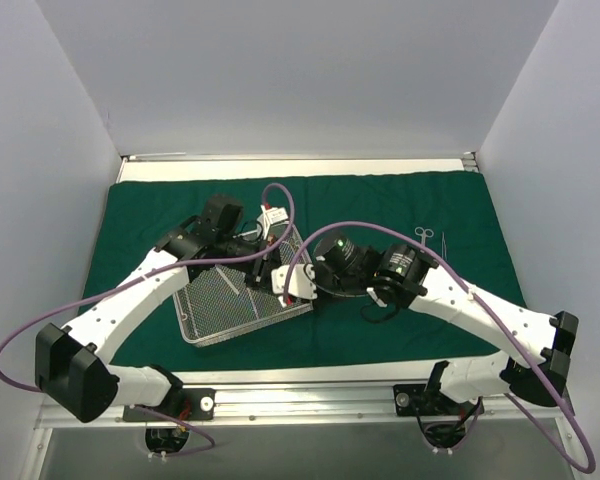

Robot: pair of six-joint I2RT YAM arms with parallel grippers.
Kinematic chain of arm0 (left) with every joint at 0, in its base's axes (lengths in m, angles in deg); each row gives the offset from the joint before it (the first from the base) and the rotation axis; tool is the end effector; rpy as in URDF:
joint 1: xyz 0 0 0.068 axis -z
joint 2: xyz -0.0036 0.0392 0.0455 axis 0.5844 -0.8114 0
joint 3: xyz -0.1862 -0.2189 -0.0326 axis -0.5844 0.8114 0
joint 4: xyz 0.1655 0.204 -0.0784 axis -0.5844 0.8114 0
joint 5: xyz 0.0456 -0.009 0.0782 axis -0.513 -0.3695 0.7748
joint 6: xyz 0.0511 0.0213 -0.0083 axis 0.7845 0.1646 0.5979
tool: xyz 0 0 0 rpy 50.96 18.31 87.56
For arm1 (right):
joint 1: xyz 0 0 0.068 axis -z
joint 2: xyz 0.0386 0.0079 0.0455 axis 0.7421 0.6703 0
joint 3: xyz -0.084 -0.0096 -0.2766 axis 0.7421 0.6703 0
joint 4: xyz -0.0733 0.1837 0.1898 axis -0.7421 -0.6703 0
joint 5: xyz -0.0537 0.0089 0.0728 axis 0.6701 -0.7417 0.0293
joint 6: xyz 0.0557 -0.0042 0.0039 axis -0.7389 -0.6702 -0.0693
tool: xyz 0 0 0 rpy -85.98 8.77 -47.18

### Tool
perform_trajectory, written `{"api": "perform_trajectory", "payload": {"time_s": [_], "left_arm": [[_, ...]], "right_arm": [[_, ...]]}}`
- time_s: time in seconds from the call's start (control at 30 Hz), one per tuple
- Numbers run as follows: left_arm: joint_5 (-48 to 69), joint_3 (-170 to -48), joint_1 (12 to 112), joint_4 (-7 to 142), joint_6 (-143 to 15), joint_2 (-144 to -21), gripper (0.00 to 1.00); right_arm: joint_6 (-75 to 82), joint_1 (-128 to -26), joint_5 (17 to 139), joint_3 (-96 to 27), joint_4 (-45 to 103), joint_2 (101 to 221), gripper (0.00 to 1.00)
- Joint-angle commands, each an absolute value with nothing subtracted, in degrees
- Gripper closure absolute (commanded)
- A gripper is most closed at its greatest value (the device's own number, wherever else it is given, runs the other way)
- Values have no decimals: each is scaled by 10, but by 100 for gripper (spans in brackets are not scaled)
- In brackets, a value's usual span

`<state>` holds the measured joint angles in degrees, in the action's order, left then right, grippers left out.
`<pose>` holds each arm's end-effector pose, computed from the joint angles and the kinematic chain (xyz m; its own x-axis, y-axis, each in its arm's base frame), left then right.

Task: Open and lay out the surgical kit
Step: Place the medical item in the surgical kit.

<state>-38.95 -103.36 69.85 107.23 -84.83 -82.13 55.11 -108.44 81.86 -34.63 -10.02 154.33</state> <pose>0.2126 -0.1835 0.3353 -0.9286 0.2814 -0.2418 0.3279 0.3177 -0.8897 0.1402 0.2537 0.3817 0.4140 -0.6916 -0.5919 -0.8510 -0.0632 -0.5214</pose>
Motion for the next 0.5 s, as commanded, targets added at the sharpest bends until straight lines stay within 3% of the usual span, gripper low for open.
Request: {"api": "perform_trajectory", "payload": {"time_s": [0.0,0.13,0.17,0.2,0.47], "left_arm": [[-455,-1041,696,1035,-843,-815,83],[-423,-1055,657,1070,-818,-828,40],[-416,-1057,629,1084,-814,-831,28],[-388,-1064,612,1093,-805,-837,6],[-160,-1126,434,1165,-749,-883,6]], "right_arm": [[516,-1042,831,-336,-43,1539,100],[496,-1006,803,-331,-47,1538,100],[492,-994,796,-328,-47,1536,100],[488,-976,788,-326,-48,1536,100],[362,-817,766,-211,67,1520,100]]}}
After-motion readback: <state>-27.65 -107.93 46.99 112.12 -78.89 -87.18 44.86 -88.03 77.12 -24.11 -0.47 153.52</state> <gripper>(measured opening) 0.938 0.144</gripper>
